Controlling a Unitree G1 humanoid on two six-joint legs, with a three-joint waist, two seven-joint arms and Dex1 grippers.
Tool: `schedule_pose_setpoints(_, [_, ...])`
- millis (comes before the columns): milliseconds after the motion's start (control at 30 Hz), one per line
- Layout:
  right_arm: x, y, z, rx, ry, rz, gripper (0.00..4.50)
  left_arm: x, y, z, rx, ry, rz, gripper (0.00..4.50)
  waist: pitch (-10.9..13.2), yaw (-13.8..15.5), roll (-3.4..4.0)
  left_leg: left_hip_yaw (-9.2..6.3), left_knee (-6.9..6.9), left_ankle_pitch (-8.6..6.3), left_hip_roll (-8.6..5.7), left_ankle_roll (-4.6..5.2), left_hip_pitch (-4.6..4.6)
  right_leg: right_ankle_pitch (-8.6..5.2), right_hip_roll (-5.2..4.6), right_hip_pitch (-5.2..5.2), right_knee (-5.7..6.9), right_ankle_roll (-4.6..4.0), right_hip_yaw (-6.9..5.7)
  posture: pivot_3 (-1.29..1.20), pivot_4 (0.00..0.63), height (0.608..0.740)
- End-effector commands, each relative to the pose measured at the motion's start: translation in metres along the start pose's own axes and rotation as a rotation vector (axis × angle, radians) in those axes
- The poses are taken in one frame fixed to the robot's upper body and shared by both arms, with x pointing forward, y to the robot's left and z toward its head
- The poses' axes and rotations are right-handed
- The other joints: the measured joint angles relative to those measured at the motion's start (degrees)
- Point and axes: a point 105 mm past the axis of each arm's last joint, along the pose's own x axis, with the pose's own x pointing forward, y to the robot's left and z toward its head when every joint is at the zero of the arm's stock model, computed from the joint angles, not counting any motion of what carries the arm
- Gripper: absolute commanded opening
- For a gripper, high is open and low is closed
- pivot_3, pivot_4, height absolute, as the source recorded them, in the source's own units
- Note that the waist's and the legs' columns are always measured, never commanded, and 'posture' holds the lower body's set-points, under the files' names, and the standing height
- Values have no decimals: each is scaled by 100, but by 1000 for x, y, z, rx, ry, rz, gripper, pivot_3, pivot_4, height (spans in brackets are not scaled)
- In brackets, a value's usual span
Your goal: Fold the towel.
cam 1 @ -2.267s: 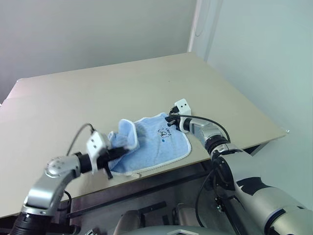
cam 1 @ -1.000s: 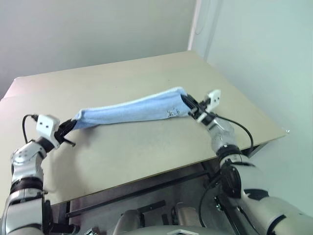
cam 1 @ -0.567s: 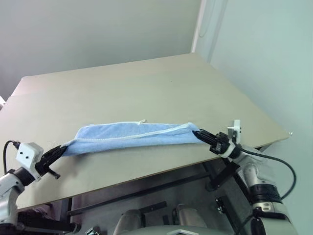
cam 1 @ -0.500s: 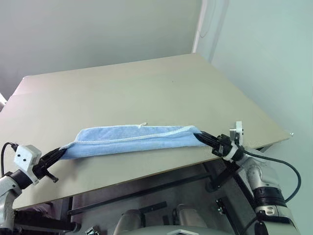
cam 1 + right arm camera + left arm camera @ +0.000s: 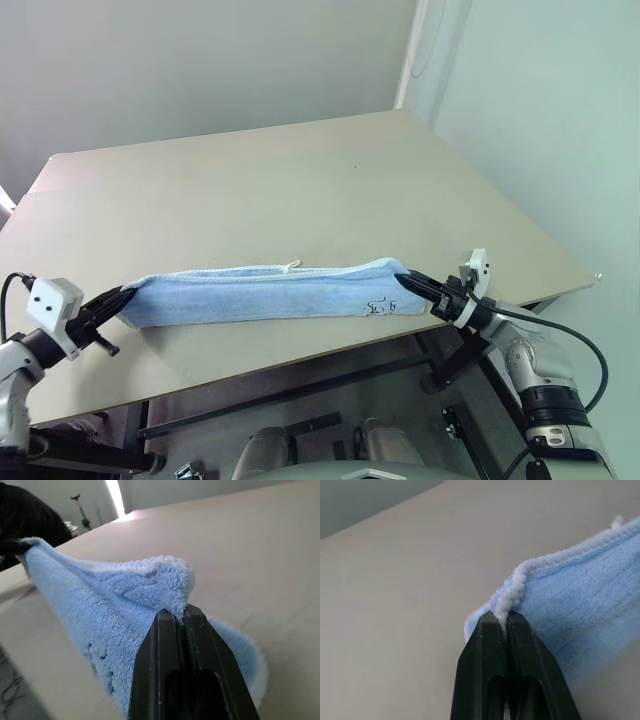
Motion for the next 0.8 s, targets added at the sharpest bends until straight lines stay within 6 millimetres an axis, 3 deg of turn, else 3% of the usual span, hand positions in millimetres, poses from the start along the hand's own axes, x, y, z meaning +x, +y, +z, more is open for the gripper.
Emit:
schedule_pose_setpoints(33, [11,-17,5,-47,5,-83,0,13,7,3,36,-4,13,26,-1,-9,-2,2,-3,0,-1,1,-1,1,1,-3,3,-1,2,0,0,740])
schedule_pose_setpoints(133, [20,-31,-1,-35,41,-147,0,27,13,0,45,2,35,26,-1,-15,-2,6,-2,0,-2,3,0,17,6,-10,15,-26,7,0,0,740])
schedule_pose_setpoints(267, [32,-34,-10,-51,76,-157,0,40,17,-3,28,4,48,26,-2,-15,-3,20,5,1,4,4,8,18,24,-1,20,-24,6,0,0,740])
schedule_pose_setpoints(333, [36,-34,-14,-69,92,-158,0,44,16,-5,5,2,40,498,-3,-19,-4,21,6,2,7,4,8,17,33,0,20,-23,8,0,0,740])
schedule_pose_setpoints(367, [38,-34,-15,-60,91,-157,487,45,15,-4,-5,-8,34,695,-3,-30,-5,21,6,2,8,4,8,18,35,-1,20,-24,10,0,0,740])
schedule_pose_setpoints(400, [40,-34,-15,-48,83,-157,688,46,15,-3,-9,-15,34,1022,-4,-40,-6,22,6,2,11,4,8,19,37,-1,21,-24,12,0,0,740])
schedule_pose_setpoints(567, [48,-37,-3,-28,27,-158,2461,48,15,-3,-28,-24,45,2837,-4,-46,-7,19,30,2,29,4,9,34,57,0,23,-29,18,0,0,740])
schedule_pose_setpoints(700, [45,-46,19,11,-29,-184,3870,42,31,16,-19,-113,153,4257,-4,-41,-7,8,38,2,36,4,9,40,62,1,26,-34,18,0,0,740])
schedule_pose_setpoints(733, [41,-48,24,25,-31,-188,4337,40,34,23,-15,-142,171,4500,-4,-40,-7,4,39,2,38,4,8,41,62,0,26,-34,19,0,0,740])
schedule_pose_setpoints(800, [36,-51,30,72,-21,-199,4484,37,35,32,-8,-178,186,4500,-4,-29,-7,2,40,2,40,4,5,41,58,0,25,-34,19,0,0,740])
